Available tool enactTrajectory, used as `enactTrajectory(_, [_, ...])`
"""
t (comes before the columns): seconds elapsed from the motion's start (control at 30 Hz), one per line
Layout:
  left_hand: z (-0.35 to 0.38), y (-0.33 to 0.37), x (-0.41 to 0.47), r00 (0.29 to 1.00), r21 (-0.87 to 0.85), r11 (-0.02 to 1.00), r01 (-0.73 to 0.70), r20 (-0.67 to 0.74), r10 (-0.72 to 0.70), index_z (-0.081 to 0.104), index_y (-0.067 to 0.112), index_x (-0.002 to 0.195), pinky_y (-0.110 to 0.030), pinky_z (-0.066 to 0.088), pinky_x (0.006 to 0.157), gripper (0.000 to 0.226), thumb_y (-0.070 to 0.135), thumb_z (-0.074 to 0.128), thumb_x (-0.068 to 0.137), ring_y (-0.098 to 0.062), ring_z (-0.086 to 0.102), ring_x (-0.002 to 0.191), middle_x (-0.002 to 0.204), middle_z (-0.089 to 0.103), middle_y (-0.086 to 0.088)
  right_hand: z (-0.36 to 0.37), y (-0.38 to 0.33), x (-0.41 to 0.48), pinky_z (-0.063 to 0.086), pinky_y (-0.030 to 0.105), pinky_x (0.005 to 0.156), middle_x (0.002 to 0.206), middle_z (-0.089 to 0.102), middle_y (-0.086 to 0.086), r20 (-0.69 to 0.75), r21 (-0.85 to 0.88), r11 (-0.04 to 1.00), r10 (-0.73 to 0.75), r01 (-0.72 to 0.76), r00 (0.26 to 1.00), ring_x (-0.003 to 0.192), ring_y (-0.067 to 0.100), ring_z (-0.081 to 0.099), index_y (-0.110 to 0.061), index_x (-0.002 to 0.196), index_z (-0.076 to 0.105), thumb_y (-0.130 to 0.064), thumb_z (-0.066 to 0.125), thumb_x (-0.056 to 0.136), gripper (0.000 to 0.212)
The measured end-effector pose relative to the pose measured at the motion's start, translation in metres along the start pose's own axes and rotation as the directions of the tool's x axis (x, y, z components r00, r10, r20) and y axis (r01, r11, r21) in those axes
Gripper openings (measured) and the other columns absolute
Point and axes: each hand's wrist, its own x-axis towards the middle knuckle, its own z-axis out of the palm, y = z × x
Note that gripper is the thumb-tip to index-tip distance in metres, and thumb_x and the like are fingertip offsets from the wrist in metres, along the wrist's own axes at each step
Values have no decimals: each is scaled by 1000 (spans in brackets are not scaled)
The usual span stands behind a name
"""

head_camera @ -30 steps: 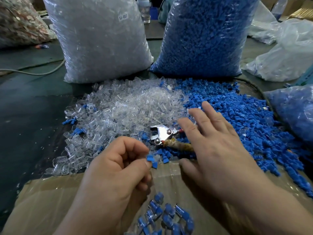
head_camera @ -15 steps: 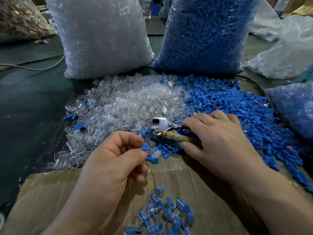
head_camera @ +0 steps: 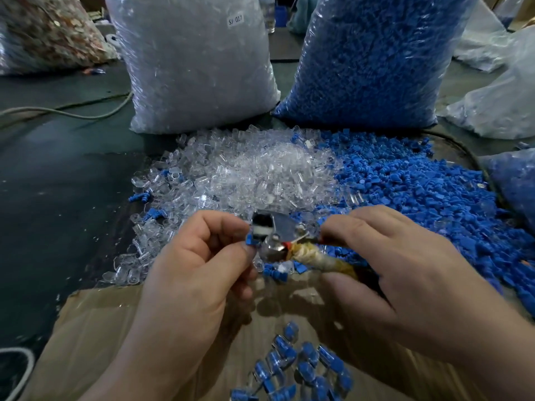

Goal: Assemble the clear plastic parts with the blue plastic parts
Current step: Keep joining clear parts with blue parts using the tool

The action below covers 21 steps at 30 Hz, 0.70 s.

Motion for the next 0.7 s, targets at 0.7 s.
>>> enactTrajectory(0.7, [-4,-7,-4,959,164,945,-282,49,277,68,42,88,-20,54,51,13,31,74,84,-8,66,59,76,71,2,-6,2,1,42,20,78,108,58,-18,141,4,999,-51,51,989,97,8,53,-29,132,51,-73,33,88,64])
